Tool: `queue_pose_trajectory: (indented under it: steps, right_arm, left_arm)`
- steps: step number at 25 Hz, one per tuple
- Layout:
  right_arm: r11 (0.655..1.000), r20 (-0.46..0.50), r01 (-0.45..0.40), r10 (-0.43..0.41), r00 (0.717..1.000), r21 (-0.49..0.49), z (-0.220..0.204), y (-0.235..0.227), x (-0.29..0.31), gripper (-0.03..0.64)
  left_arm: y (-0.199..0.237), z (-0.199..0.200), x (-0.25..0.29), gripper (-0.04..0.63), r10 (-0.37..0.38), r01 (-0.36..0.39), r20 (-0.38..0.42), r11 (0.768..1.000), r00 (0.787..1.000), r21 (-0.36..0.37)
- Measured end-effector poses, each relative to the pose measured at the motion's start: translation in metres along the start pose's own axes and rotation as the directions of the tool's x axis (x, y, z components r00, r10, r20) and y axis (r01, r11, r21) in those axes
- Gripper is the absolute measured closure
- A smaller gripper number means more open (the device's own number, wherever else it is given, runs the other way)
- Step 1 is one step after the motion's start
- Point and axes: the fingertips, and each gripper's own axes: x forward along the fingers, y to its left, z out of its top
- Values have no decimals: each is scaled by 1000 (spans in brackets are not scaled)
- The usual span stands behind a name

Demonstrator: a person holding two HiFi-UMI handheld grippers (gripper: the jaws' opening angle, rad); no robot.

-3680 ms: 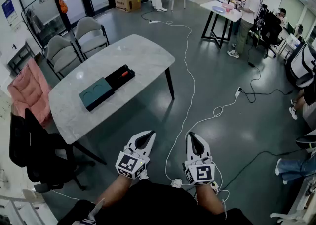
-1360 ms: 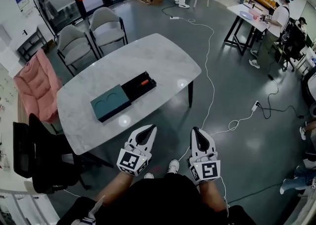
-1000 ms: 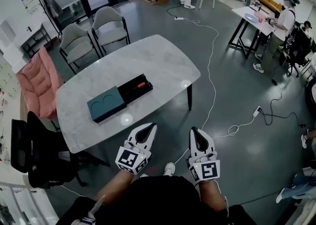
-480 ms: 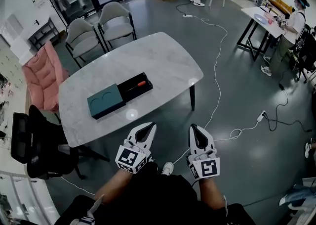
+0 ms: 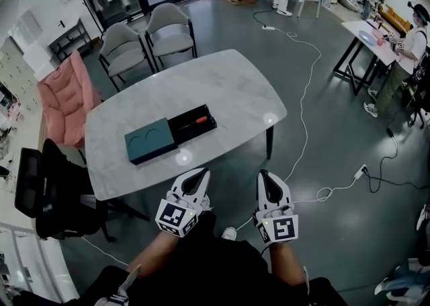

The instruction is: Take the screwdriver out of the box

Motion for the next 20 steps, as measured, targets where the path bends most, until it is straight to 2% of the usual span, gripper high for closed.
queue_pose_trajectory:
  steps: [11, 20]
  right_arm:
    - [999, -10, -24, 24, 1000, -33, -1, -2, 68, 594]
    - [999, -16, -45, 45, 999, -7, -6, -3, 138, 594]
  left_arm:
    - [54, 2, 37, 591, 3, -2, 15, 1000, 1000, -22]
    - [113, 4, 64, 591, 28, -27, 14, 999, 1000, -47]
